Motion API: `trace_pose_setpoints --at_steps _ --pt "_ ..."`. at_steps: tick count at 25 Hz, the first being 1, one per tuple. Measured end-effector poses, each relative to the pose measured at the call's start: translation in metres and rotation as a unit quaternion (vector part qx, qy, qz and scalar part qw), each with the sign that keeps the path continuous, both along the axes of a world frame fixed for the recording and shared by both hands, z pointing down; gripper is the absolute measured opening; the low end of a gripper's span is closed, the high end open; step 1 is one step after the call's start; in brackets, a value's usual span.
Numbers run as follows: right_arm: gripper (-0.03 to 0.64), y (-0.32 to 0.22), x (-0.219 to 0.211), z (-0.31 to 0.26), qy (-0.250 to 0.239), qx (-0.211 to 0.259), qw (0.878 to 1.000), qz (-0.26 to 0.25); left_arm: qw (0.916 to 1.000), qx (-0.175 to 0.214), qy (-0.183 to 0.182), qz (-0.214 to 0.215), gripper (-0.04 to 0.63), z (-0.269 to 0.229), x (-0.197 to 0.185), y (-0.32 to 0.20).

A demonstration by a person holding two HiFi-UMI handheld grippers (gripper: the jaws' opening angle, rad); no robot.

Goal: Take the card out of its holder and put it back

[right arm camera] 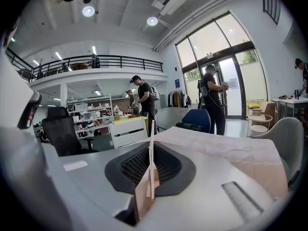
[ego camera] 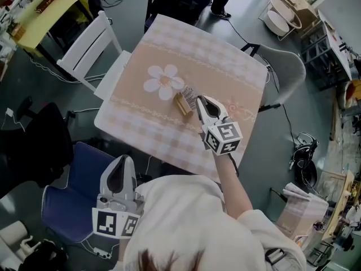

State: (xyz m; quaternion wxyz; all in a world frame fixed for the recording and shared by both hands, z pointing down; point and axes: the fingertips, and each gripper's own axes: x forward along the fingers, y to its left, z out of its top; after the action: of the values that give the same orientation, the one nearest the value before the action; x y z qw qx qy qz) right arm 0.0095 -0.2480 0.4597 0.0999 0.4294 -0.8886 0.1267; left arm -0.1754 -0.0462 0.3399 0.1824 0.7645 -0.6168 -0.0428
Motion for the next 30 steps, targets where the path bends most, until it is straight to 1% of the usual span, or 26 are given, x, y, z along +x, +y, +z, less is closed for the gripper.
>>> trace_pose_setpoints --at_steps 8,15,30 --pt "0.015 -0.0024 -0.0050 0.0007 0.012 -0.004 1.000 -0.011 1.0000 0.000 0.001 -0.002 0.000 0.0006 -0.0027 -0.0003" --pt "0.015 -0.0041 -0.0065 0.0023 0.020 -0.022 0.999 -0.020 1.0000 -0.001 0.002 -0.007 0.000 0.0011 -0.0050 0.0031" --pt "0.015 -0.0073 -0.0087 0.0051 0.021 -0.032 0.999 -0.026 1.0000 0.004 0.001 -0.009 0.000 -0.0003 -0.0026 0.0067"
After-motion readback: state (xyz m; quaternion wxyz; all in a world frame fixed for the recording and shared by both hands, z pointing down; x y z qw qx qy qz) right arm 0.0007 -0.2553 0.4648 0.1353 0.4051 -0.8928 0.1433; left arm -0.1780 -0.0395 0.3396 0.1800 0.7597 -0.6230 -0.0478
